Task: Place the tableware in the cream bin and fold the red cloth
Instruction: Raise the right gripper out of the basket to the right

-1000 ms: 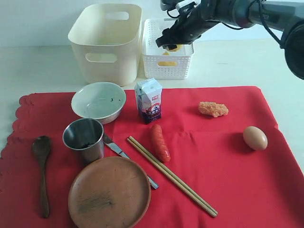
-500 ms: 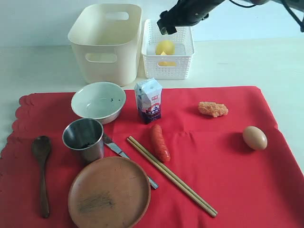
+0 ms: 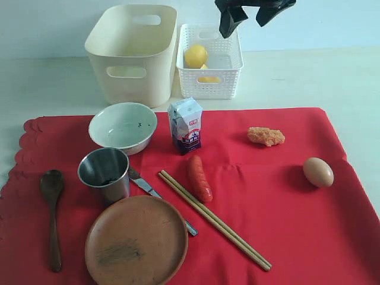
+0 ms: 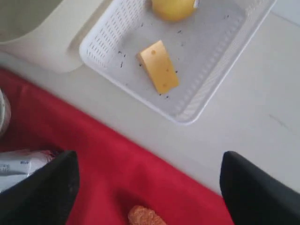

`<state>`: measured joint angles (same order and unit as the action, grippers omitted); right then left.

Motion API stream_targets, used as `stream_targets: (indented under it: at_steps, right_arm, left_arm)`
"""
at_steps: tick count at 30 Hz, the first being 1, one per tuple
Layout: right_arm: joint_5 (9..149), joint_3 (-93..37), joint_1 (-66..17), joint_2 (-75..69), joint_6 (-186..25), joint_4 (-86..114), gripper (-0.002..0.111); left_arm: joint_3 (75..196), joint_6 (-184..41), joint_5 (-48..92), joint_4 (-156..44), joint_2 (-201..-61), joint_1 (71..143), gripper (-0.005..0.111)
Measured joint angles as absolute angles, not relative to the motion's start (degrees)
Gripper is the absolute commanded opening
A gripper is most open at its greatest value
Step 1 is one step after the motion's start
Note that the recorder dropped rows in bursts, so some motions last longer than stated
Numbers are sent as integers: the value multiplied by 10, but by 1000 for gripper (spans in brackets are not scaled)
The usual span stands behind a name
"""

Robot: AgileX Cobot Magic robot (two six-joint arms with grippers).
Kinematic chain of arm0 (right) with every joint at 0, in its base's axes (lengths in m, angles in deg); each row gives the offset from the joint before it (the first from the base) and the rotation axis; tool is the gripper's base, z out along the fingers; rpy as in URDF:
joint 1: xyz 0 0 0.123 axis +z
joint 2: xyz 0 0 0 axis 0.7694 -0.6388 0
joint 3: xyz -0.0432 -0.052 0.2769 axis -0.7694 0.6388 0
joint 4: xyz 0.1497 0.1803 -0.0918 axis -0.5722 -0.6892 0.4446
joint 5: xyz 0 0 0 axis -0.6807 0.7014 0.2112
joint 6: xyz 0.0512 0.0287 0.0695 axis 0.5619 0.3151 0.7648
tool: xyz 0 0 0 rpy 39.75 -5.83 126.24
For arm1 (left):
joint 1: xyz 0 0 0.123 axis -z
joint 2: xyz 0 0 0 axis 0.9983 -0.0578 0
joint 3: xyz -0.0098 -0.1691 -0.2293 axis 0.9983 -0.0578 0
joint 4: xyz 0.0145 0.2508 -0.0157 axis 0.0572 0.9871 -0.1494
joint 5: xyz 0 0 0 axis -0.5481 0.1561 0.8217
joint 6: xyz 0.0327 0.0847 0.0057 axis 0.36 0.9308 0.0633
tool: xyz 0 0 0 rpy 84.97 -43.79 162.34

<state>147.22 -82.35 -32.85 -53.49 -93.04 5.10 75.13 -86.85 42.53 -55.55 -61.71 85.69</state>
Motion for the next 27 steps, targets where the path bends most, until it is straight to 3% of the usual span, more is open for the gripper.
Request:
stream_targets:
  at_steps: [16, 27]
  right_arm:
    - [1484, -666, -328, -451, -921, 53, 73]
    - [1403, -492, -328, -345, -957, 62, 73]
  left_arm:
    - [751, -869, 425, -555, -617, 857, 8]
    - [751, -869, 425, -555, -617, 857, 8]
